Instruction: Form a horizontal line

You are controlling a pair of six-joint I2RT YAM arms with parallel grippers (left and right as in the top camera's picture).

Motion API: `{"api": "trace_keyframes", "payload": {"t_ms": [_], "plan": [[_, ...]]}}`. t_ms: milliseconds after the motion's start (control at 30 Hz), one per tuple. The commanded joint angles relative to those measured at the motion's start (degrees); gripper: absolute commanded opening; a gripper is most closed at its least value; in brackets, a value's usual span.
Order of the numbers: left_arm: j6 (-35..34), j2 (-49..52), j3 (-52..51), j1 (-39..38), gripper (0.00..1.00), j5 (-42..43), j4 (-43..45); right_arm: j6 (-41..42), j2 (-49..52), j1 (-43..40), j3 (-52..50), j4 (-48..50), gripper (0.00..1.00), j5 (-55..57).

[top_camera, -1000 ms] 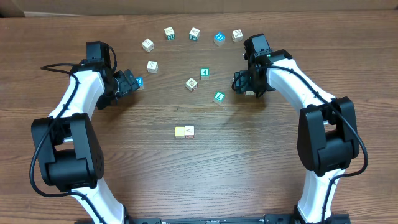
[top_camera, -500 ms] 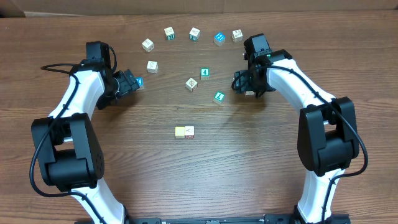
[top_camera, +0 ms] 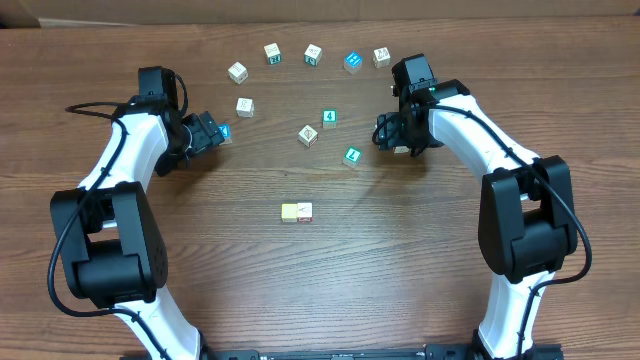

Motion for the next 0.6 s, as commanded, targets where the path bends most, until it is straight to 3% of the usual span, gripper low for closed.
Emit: {"api": "trace_keyframes", "payload": {"t_ms": [0, 567], "plan": [[0.1, 0.6, 0.9, -0.4, 0.99, -0.4, 0.2, 0.2, 0.2, -0.1, 0.7, 0.3, 0.81, -0.2], [0.1, 0.6, 0.9, -0.4, 1.0, -0.4, 0.2, 0.2, 0.2, -0.1, 0.7, -0.5, 0.75, -0.2]]}}
